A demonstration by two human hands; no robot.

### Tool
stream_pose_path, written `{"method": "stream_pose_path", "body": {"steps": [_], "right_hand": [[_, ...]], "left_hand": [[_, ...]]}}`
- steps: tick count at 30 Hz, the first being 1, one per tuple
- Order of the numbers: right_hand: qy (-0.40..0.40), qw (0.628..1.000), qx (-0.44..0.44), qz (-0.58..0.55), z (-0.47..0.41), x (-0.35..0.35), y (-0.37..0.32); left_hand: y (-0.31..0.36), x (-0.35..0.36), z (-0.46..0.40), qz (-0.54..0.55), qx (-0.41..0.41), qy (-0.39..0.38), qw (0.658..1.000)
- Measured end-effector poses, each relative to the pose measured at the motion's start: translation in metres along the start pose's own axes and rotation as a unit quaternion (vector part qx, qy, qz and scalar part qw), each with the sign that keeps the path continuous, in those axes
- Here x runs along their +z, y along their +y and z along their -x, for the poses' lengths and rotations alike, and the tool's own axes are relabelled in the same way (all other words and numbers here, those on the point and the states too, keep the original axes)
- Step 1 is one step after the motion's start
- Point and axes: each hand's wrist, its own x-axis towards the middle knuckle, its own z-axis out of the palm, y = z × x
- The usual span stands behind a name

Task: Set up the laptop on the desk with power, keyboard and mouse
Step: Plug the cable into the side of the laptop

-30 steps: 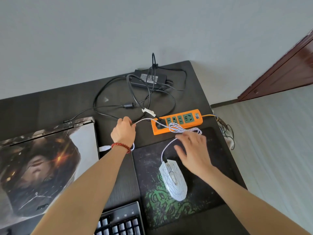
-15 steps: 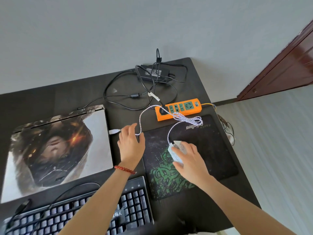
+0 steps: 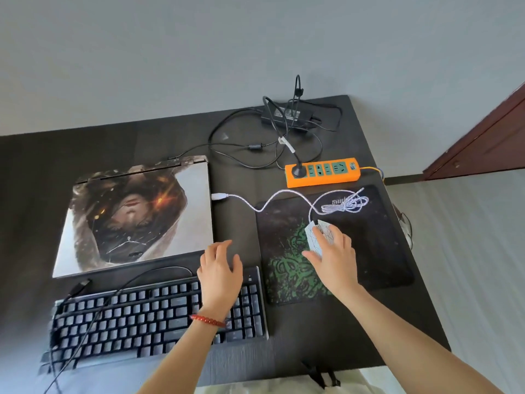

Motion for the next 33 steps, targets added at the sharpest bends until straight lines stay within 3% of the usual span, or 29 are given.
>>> {"method": "stream_pose_path", "body": {"steps": [2, 5, 7, 10, 15, 20, 24, 26, 29, 33], "right_hand": [[0.051, 0.998, -0.027, 0.016, 0.008, -0.002, -0.011], [0.124, 0.983, -0.130, -0.044, 0.028, 0.003, -0.039], [0.130, 0.970, -0.195, -0.070, 0.045, 0.011, -0.065], [0.097, 0.966, -0.215, -0.109, 0.059, 0.020, -0.099], [-0.026, 0.984, -0.154, -0.087, 0.069, 0.044, -0.144], [-0.029, 0.997, -0.065, 0.013, 0.083, 0.068, -0.169], [-0.026, 0.998, 0.047, 0.024, 0.089, 0.078, -0.190], [-0.018, 0.997, 0.062, 0.040, 0.092, 0.083, -0.202], [0.010, 0.999, -0.014, 0.039, 0.100, 0.091, -0.233], [-0.005, 0.993, -0.104, 0.047, 0.107, 0.102, -0.276]], "left_hand": [[-0.011, -0.008, 0.008, 0.002, -0.016, 0.018, 1.000], [-0.036, -0.025, 0.019, 0.003, -0.060, 0.041, 0.997], [-0.060, -0.039, 0.026, 0.001, -0.091, 0.055, 0.994], [-0.095, -0.059, 0.032, -0.004, -0.126, 0.070, 0.990], [-0.163, -0.097, 0.032, -0.032, -0.170, 0.092, 0.981], [-0.222, -0.129, 0.019, -0.080, -0.189, 0.036, 0.978], [-0.260, -0.148, 0.015, -0.162, -0.140, -0.024, 0.976], [-0.271, -0.154, 0.013, -0.117, -0.119, -0.026, 0.986], [-0.287, -0.163, 0.013, 0.033, -0.131, 0.039, 0.990], [-0.305, -0.177, 0.004, 0.154, -0.302, 0.078, 0.938]]}}
